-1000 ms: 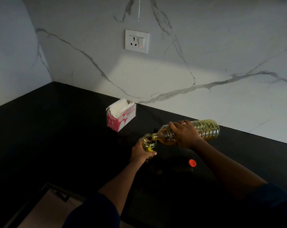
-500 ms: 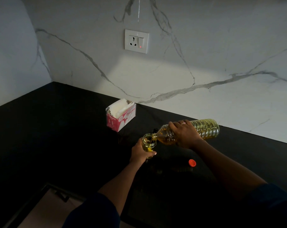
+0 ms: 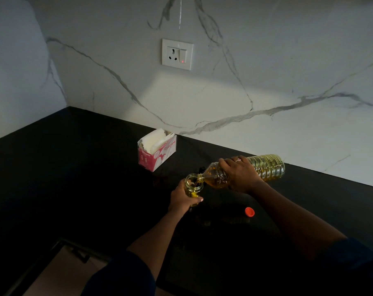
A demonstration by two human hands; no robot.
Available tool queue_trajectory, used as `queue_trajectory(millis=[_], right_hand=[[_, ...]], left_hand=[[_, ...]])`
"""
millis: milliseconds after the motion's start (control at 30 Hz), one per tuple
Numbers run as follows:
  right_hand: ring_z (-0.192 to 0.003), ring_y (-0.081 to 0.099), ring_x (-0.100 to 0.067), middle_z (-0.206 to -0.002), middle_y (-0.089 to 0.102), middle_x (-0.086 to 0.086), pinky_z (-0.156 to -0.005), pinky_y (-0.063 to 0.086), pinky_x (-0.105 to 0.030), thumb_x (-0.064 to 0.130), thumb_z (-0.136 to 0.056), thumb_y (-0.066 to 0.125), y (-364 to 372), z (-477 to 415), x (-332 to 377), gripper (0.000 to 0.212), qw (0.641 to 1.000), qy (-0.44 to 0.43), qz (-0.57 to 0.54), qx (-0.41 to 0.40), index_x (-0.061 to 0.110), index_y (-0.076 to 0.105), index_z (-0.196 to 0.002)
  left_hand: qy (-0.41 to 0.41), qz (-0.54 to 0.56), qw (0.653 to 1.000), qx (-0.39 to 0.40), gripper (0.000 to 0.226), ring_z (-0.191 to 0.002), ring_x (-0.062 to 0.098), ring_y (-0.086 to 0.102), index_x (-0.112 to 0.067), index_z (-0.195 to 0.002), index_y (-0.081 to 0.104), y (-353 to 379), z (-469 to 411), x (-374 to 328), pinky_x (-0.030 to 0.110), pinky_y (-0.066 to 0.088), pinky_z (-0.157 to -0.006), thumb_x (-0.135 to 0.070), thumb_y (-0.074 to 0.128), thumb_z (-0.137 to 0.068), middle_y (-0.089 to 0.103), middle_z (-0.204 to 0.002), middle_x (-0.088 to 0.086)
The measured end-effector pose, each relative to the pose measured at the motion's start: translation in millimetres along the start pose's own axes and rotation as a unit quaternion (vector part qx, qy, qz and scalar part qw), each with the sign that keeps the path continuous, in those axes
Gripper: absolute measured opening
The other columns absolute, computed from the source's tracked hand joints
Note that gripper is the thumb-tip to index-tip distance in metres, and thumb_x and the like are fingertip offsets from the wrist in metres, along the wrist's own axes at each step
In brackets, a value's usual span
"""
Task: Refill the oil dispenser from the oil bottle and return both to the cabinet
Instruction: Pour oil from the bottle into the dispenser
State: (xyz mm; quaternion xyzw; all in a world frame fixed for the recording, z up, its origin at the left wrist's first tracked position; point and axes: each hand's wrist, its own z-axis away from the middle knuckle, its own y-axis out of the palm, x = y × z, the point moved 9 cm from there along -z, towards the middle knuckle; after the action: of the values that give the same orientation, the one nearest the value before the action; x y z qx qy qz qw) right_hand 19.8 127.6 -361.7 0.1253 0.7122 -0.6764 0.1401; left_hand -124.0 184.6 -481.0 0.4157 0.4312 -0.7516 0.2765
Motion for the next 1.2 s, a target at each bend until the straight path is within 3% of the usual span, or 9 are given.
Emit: queue_trajectory(millis=[133,233,333,667,1033,1100,1200], right_hand=[[-0.089,0.066,-0.032,-0.100,0.068,-0.013,-0.082,0.051,-0.046,0.043,-0.038,0.088,-1.2,0.3,-1.4,0.094,1.000,0.001,0.004,-0.016,0.007,0.054,-0.118],[-0.097,0.063,-0.034,-0.108,0.066,-0.015,-0.088,0.047,-0.047,0.042,-0.046,0.086,-1.2,-0.3,0.1,0.091,1.000,-0.003,-0.007,-0.014,0.006,0.052,-0.123],[-0.106,0.059,-0.034,-0.116,0.062,-0.015,-0.095,0.042,-0.047,0.040,-0.054,0.083,-1.6,0.0,0.9,0.089,1.000,0.001,-0.008,-0.010,0.007,0.047,-0.129],[-0.092,0.065,-0.032,-0.104,0.067,-0.014,-0.085,0.049,-0.046,0.043,-0.042,0.087,-0.1,-1.0,-0.9,0.093,1.000,-0.005,0.004,-0.014,0.007,0.052,-0.120],[-0.121,0.048,-0.032,-0.132,0.051,-0.014,-0.106,0.031,-0.045,0.040,-0.068,0.075,3.7,-1.6,-1.6,0.087,1.000,-0.001,-0.007,0.008,0.010,0.034,-0.139],[-0.117,0.052,-0.032,-0.128,0.055,-0.014,-0.103,0.035,-0.045,0.040,-0.063,0.078,3.2,-1.5,-1.7,0.090,1.000,-0.002,0.001,0.006,0.010,0.037,-0.136],[-0.095,0.064,-0.032,-0.106,0.066,-0.013,-0.087,0.048,-0.046,0.042,-0.042,0.087,5.0,-1.7,-3.3,0.095,1.000,-0.005,0.001,-0.004,0.008,0.049,-0.123]], left_hand=[[0.003,0.004,1.000,0.002,0.083,-0.128,0.022,0.044,-0.021,-0.137,0.038,0.6,-0.6,0.7,0.025,0.041,-0.089,-0.020,0.083,-0.066,0.048,-0.136,0.004],[0.007,0.005,1.000,-0.001,0.084,-0.128,0.022,0.045,-0.020,-0.135,0.040,-0.3,-0.2,0.7,0.034,0.041,-0.102,-0.021,0.084,-0.064,0.050,-0.135,0.004],[0.004,0.004,1.000,-0.001,0.085,-0.129,0.023,0.043,-0.020,-0.137,0.039,-0.7,-0.5,1.2,0.036,0.040,-0.104,-0.021,0.084,-0.064,0.049,-0.136,0.004],[0.007,0.008,1.000,0.002,0.086,-0.128,0.022,0.044,-0.020,-0.137,0.039,0.9,-1.8,2.1,0.038,0.041,-0.105,-0.022,0.084,-0.063,0.050,-0.135,0.004],[0.003,0.010,1.000,-0.002,0.085,-0.127,0.023,0.045,-0.020,-0.136,0.041,2.3,-4.1,3.9,0.039,0.043,-0.103,-0.020,0.085,-0.062,0.050,-0.135,0.005],[0.002,0.010,1.000,-0.001,0.087,-0.128,0.023,0.044,-0.020,-0.137,0.040,2.4,-4.5,4.2,0.039,0.043,-0.104,-0.021,0.085,-0.062,0.049,-0.136,0.005],[0.005,0.009,1.000,-0.003,0.085,-0.129,0.023,0.044,-0.019,-0.136,0.041,2.2,-4.9,3.9,0.038,0.042,-0.104,-0.020,0.084,-0.063,0.050,-0.135,0.005]])
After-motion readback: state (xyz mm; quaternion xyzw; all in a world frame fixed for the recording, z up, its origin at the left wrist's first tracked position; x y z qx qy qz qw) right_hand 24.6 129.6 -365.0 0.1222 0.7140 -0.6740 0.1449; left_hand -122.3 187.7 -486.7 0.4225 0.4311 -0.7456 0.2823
